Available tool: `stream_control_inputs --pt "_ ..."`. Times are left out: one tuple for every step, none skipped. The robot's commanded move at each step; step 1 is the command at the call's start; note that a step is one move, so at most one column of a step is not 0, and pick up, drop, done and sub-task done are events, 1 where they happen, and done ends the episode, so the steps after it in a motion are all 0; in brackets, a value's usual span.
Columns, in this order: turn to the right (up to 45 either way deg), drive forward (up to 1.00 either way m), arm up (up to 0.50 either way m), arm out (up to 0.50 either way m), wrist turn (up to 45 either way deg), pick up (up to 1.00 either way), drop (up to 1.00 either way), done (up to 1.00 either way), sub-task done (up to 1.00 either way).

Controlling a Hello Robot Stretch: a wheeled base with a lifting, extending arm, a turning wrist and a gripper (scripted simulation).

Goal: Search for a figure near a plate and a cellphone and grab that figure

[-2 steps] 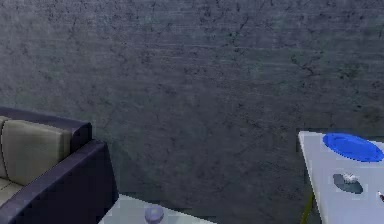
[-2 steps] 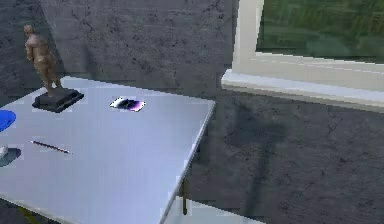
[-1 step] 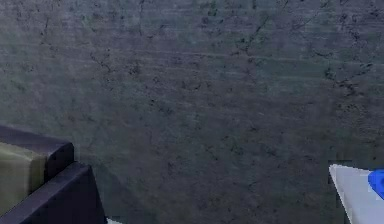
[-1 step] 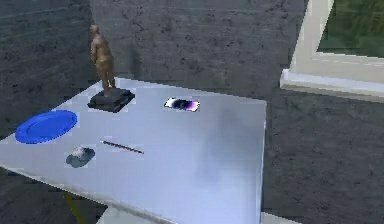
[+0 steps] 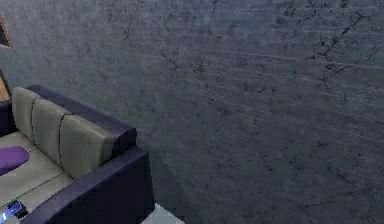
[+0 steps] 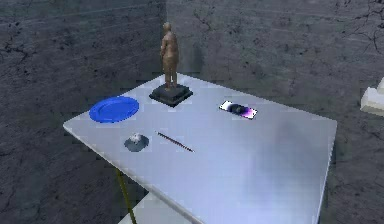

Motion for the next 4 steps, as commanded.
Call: stream_control_inputs --pt "0.0 0.00 0.50 0.00 0.0 0.00 0.00 0.00 0.00" --pt "0.0 0.00 0.38 0.00 0.0 0.00 0.00 0.00 0.00" --pt "0.0 0.00 0.00 0.50 0.0 0.00 0.00 0.00 0.00" --pt "0.0 0.00 0.00 0.00 45.0 0.00 0.00 0.00 0.00"
